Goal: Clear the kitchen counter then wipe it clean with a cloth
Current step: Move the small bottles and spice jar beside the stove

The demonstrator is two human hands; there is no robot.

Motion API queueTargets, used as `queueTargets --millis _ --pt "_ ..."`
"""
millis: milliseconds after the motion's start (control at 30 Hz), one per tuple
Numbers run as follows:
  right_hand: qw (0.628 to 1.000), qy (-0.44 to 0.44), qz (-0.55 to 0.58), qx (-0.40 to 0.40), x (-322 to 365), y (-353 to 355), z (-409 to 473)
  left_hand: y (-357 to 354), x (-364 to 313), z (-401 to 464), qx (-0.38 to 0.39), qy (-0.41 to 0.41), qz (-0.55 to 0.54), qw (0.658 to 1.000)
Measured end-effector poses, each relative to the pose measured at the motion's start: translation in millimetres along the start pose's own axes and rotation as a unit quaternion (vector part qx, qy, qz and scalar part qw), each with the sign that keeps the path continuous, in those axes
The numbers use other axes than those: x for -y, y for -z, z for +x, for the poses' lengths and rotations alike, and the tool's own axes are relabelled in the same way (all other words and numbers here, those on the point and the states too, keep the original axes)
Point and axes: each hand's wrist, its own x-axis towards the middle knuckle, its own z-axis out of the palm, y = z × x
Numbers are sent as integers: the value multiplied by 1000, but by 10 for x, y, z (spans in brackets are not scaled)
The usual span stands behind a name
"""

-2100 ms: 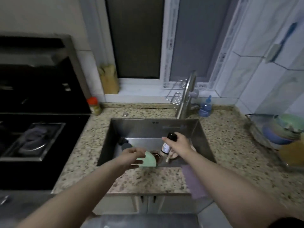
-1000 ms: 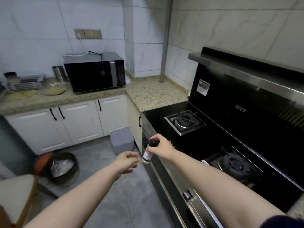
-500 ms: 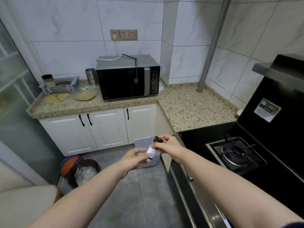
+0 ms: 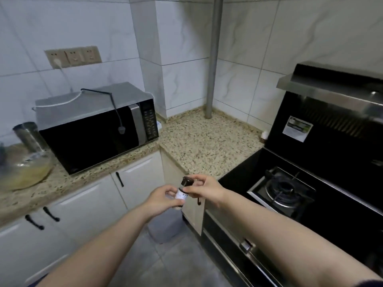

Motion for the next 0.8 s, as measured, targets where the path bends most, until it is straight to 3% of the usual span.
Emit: queueTargets --millis 233,467,800 --pt "987 -4 48 -156 -103 773 666 -299 -269 1147 66 -17 23 997" --pt "950 -28 78 -301 -68 1778 1529 -521 -817 2291 122 -60 36 990" --pt "935 -62 119 -328 88 2704 2200 -737 -1058 3667 122 -63 126 983"
